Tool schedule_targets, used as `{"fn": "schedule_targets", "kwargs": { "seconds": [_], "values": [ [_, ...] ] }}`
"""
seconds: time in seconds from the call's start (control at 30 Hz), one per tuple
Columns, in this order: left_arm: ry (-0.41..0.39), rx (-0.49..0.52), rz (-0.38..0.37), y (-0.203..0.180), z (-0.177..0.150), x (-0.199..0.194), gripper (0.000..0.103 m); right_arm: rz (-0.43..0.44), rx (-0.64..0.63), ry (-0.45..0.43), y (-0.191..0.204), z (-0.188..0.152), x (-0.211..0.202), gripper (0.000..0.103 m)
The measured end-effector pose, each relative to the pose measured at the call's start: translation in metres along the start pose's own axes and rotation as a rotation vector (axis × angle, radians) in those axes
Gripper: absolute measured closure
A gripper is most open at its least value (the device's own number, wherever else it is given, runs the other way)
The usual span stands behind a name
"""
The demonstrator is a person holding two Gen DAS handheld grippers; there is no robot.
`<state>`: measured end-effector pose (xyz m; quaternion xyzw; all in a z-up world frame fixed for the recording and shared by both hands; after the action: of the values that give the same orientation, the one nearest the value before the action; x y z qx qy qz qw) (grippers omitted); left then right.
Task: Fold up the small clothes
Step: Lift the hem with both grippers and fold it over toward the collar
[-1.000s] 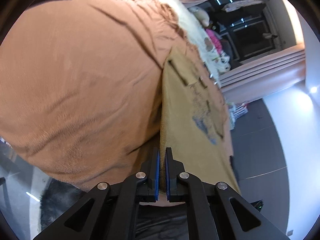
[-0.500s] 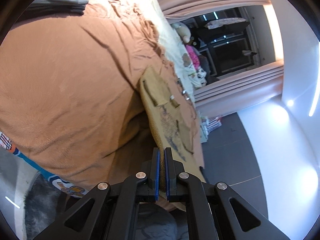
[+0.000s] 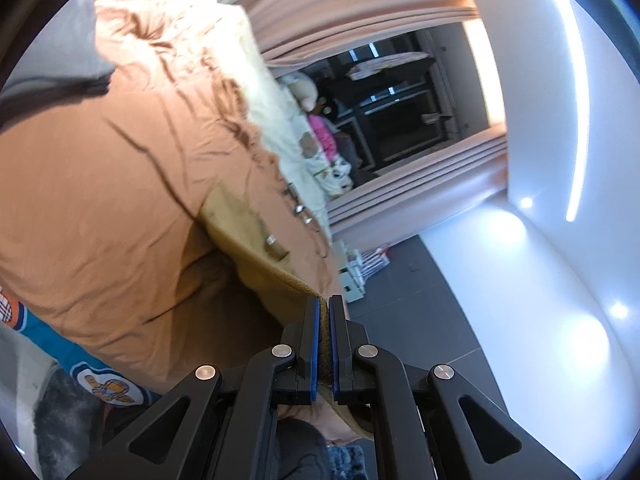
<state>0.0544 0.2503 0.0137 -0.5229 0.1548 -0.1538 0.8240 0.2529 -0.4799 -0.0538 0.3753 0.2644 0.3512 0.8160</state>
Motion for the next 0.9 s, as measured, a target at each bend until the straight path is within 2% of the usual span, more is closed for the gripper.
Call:
{"fn": "schedule_targets", "kwargs": {
  "seconds": [0.27, 0.43, 0.67, 0.9],
  "values": [
    [-0.023, 0.052, -0.065, -0.043, -0.006, -0.026, 0.099, 0.065, -0.022, -0.039, -0.003, -0.009, -0.014, 0.101],
    [-0.032, 0.075, -0.065, -0.051, -0.005, -0.026, 0.099, 0.081, -0.032, -0.058, -0.022, -0.01, -0.012, 0.101],
    [0.001, 0.033, 0.001, -0.016, 0.0, -0.002, 0.099, 0.034, 0.0, -0.015, -0.052, -0.012, 0.02, 0.101],
    [0.05, -0.019, 0.08, 0.03, 0.008, 0.028, 0.099, -0.009, 0.037, 0.03, -0.075, 0.0, 0.083, 0.101]
  ]
}}
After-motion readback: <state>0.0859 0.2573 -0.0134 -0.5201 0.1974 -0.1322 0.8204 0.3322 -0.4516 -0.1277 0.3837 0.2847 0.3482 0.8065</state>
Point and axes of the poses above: each gripper's, at about its wrist camera, not at the fingertips, and x roughly the way its jaws point, y to its left, z to its top, the point moved 1 cm from there along x, roughly the way its jaws point, and after that the axes turned 5 degrees about -z, right-handed, at the moved point
